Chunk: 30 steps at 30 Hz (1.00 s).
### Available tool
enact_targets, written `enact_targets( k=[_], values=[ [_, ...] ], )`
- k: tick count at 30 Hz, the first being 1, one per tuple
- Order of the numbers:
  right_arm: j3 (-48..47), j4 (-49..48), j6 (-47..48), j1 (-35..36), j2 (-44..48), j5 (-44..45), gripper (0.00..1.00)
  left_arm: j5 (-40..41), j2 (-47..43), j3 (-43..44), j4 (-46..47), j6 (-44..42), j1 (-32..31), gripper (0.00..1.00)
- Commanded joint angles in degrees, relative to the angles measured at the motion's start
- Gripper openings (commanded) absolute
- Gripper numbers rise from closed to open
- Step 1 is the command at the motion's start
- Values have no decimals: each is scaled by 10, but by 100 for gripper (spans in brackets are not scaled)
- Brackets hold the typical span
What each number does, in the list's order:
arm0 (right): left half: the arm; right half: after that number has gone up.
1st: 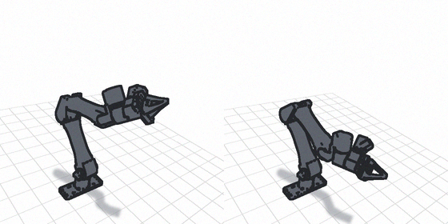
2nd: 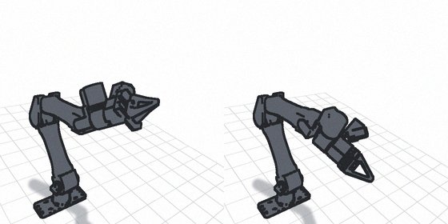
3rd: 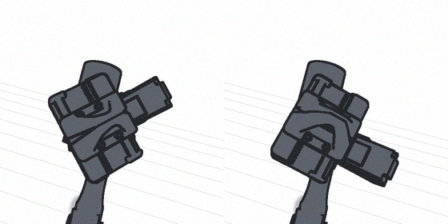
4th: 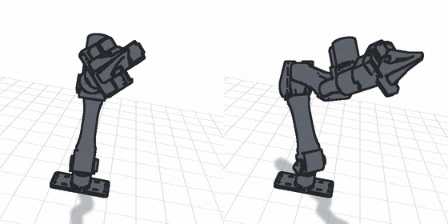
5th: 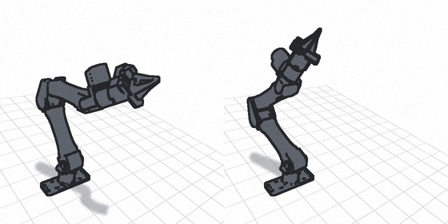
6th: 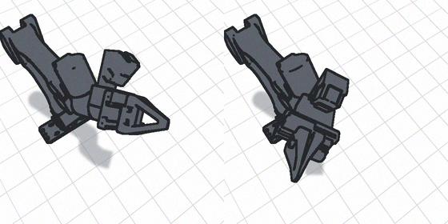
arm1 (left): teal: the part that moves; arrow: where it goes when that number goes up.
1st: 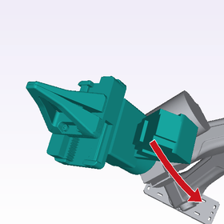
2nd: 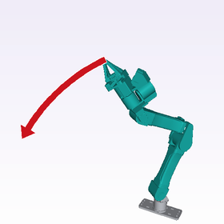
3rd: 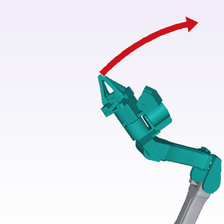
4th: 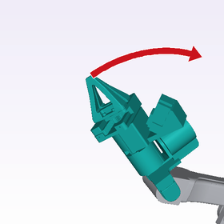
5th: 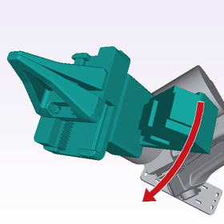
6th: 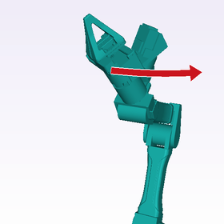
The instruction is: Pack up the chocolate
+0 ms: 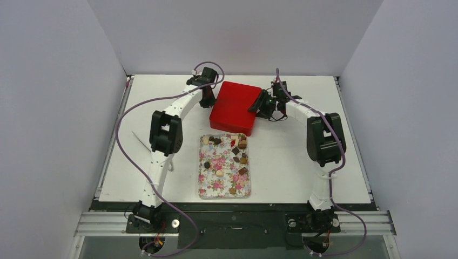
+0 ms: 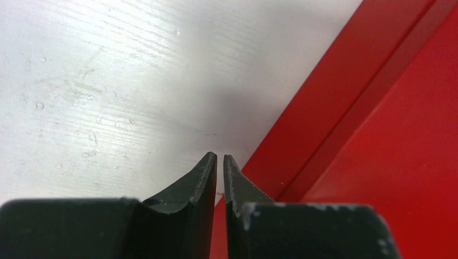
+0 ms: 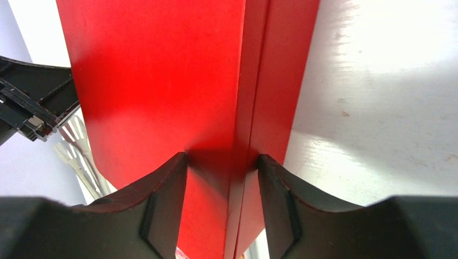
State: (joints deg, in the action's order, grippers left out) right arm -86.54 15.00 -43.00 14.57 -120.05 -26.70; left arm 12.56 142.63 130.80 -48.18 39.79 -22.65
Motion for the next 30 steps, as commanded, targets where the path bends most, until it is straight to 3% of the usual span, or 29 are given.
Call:
enact_targets(
  k=[1,5,9,15,21,30],
  values=[
    [41,34,6,23,2,42,40,-23,8,-20,-11,-2,-22,9],
    [65,38,15,32,8,70,35,-18,-7,-26,-5,-5,-16,11],
    [63,40,15,33,14,72,37,-21,-29,3,-8,-24,-2,18],
    [18,57,14,31,15,67,55,-12,-81,27,-13,-55,4,25],
    [-7,71,15,30,23,60,62,-26,-133,-20,7,-63,0,25],
    [96,51,24,34,91,75,63,-81,-162,-117,49,-88,-16,22]
  ],
)
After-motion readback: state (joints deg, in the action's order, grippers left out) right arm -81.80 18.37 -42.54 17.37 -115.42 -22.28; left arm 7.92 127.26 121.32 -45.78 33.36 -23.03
